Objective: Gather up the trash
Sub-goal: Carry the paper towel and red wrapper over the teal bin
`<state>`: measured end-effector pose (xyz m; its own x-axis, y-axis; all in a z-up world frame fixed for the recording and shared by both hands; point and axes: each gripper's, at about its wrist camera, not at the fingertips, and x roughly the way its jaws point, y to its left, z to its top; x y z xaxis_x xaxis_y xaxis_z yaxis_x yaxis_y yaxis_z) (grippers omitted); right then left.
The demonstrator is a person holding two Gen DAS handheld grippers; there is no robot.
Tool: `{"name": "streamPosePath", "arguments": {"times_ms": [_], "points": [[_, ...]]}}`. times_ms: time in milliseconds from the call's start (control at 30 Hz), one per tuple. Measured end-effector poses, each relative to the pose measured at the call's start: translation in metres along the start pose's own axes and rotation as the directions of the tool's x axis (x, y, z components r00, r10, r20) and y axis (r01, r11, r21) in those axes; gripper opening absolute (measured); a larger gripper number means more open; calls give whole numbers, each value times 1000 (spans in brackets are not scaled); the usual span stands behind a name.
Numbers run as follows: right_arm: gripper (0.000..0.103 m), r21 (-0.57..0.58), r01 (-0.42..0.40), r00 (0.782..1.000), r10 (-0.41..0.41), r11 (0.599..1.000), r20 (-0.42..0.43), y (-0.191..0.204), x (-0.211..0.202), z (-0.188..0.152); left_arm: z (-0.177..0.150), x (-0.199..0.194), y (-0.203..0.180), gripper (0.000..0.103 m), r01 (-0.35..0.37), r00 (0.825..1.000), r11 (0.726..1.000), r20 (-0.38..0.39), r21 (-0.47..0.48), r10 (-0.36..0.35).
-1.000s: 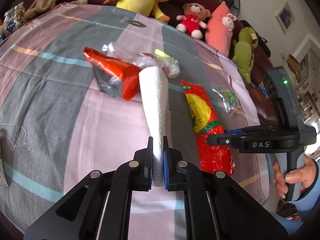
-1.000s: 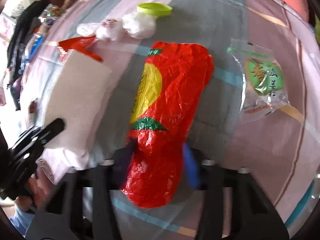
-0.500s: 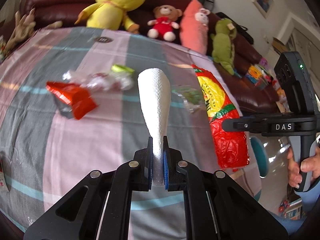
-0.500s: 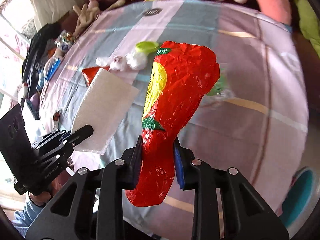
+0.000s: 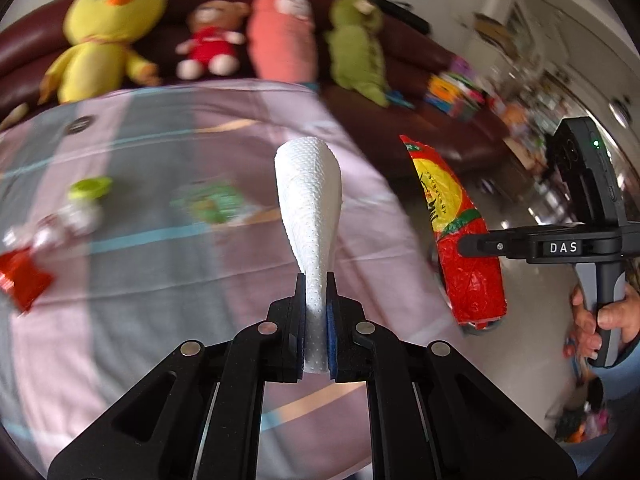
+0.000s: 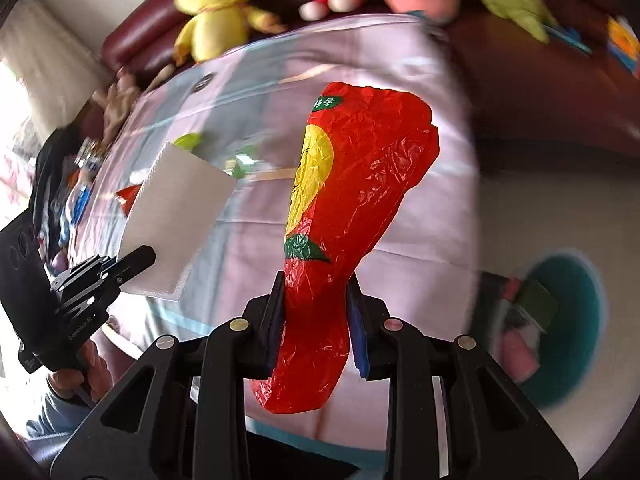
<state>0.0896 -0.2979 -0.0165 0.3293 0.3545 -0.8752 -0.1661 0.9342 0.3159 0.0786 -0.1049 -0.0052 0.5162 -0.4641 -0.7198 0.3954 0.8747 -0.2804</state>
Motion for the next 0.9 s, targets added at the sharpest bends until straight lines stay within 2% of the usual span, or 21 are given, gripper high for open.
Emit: {"name": "streamPosePath", "arguments": {"times_ms": [200, 333, 500, 700, 900], "points": [[28, 115, 41, 998, -46, 993, 40, -79, -38, -31, 17, 58, -79, 9, 103, 992, 988, -78, 115, -95], [29, 216, 56, 995, -73, 975, 70, -133, -56, -52, 25, 97, -132, 9, 152, 982, 970, -142, 189, -126], [29, 328, 70, 992, -100, 942, 74, -195, -68, -79, 24, 137, -183, 9, 199, 967, 951, -207, 235, -151], [29, 393, 67, 992, -102, 917, 68, -239, -75, -99, 19, 172, -221, 9, 240, 949, 936, -264, 259, -171], [30, 410, 57, 995, -86, 910, 54, -253, -72, -109, 10, 203, -246, 9, 268, 931, 924, -320, 273, -175]]}}
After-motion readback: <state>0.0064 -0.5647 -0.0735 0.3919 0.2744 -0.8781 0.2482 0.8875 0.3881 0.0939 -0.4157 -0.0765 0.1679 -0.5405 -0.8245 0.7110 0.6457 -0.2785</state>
